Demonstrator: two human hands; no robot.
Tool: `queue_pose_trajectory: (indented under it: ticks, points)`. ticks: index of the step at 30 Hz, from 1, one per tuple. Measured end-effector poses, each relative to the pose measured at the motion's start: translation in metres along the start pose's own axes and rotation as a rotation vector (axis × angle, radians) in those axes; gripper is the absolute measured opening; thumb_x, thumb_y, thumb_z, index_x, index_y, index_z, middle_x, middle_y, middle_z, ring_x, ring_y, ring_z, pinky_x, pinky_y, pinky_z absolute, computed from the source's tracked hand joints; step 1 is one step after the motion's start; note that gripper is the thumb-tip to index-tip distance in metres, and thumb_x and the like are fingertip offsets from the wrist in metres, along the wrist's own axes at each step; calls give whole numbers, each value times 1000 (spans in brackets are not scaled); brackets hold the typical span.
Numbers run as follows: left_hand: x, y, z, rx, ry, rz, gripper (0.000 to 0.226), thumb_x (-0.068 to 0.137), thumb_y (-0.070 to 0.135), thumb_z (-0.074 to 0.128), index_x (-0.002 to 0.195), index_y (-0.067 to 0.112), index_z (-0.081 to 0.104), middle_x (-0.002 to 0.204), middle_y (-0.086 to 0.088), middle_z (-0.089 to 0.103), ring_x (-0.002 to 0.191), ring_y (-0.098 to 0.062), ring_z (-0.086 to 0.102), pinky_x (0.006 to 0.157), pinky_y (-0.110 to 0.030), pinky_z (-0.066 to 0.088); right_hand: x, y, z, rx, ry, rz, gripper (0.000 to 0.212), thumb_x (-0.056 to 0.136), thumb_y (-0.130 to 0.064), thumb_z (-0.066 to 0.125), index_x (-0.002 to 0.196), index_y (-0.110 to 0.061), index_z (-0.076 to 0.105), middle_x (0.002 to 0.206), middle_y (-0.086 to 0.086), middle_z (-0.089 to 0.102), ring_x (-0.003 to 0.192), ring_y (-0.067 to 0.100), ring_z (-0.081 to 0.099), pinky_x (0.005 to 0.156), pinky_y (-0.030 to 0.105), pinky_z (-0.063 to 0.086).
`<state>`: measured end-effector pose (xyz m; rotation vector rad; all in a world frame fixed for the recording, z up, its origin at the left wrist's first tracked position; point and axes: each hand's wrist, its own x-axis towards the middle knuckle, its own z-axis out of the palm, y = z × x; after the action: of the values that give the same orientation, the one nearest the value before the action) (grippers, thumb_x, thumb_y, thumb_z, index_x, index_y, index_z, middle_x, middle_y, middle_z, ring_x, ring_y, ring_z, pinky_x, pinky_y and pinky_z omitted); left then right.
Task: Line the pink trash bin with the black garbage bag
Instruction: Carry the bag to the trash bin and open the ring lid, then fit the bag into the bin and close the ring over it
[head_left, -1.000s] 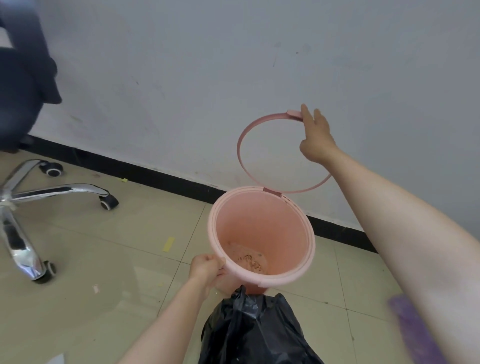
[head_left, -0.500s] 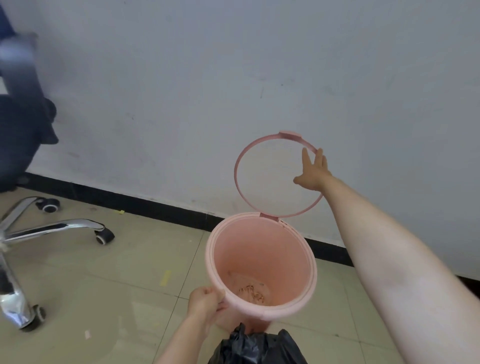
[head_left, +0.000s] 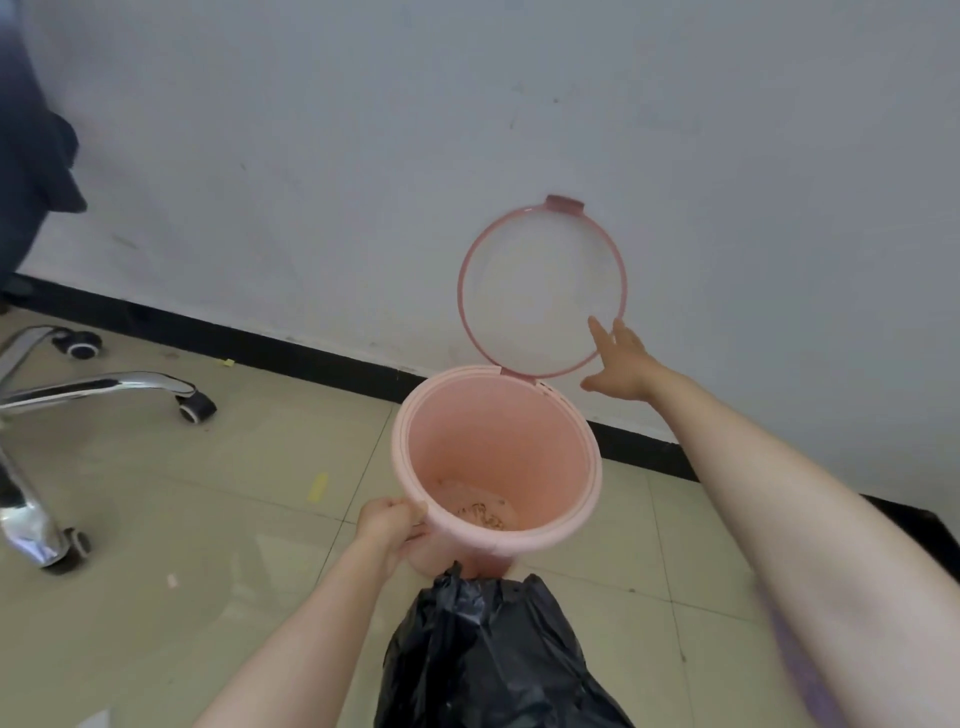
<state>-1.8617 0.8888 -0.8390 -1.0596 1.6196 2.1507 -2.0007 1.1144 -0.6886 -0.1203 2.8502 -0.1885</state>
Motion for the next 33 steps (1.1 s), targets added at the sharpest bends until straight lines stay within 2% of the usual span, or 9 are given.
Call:
queue_pose_trajectory:
  ticks: [3, 7, 11, 15, 18, 21, 24, 29, 33]
  points:
    - [-6, 2, -1, 14, -23, 30, 1, 88, -1, 50, 89, -1, 51, 106, -20, 59, 90, -28, 59, 84, -35, 48, -35, -5, 22, 88, 43, -79, 84, 86, -24, 55, 146, -24, -3, 157, 13, -7, 145, 27, -4, 117, 44, 13]
    - [-17, -11, -8, 114, -77, 87, 27, 91, 22, 51, 112, 4, 52, 119, -14, 58, 102, -25, 57, 90, -37, 45, -106, -24, 99, 240, 300, -255, 56, 87, -11, 48, 140, -14, 31, 148, 9, 36, 136, 24, 31, 108, 37, 30]
    - [-19, -31, -24, 150, -57, 68, 45, 95, 29, 41, 132, 4, 40, 125, -13, 51, 117, -28, 49, 98, -41, 39, -158, -32, 184, 218, 268, -311, 32, 91, -19, 45, 121, -13, 55, 119, 4, 63, 113, 21, 53, 85, 26, 40]
    - [-17, -58, -36, 341, -11, 55, 40, 94, 22, 41, 128, 2, 44, 130, -14, 50, 115, -29, 47, 97, -39, 38, -166, -31, 239, 21, 3, -153, 62, 89, -50, 44, 138, -13, 34, 141, 7, 44, 130, 22, 38, 102, 33, 36]
    - [-16, -78, -39, 390, -15, 13, 39, 93, 18, 42, 129, 1, 44, 134, -16, 48, 121, -32, 45, 103, -41, 36, -162, -30, 261, -78, -146, -76, 76, 88, -43, 50, 146, -17, 11, 149, 10, 31, 135, 28, 29, 108, 43, 29]
    - [-15, -89, -35, 428, -22, 13, 38, 91, 15, 44, 127, 2, 46, 129, -16, 52, 117, -32, 47, 98, -37, 38, -163, -14, 265, -83, -19, -43, 42, 90, -17, 47, 131, -20, 40, 110, 6, 62, 114, 27, 46, 89, 35, 34]
    - [-19, -93, -30, 473, -55, 68, 32, 91, 16, 44, 119, 3, 52, 114, -12, 55, 102, -25, 50, 85, -31, 38, -171, 17, 249, 72, 79, -7, 15, 83, -8, 49, 87, -20, 58, 71, -5, 46, 100, 26, 50, 72, 31, 23]
    - [-37, -94, -5, 599, -263, 132, 25, 94, 27, 39, 96, 7, 55, 96, -9, 55, 90, -22, 52, 73, -30, 38, -197, 88, 190, 291, 104, 105, 14, 75, -1, 60, 83, -7, 70, 77, 7, 66, 89, 26, 50, 66, 29, 29]
    - [-61, -91, 28, 796, -496, 197, 25, 93, 29, 43, 87, 7, 52, 90, -12, 53, 77, -19, 50, 68, -29, 39, -228, 132, 132, 264, 142, 180, 16, 73, 2, 62, 74, -10, 71, 57, -11, 57, 75, 28, 55, 60, 33, 36]
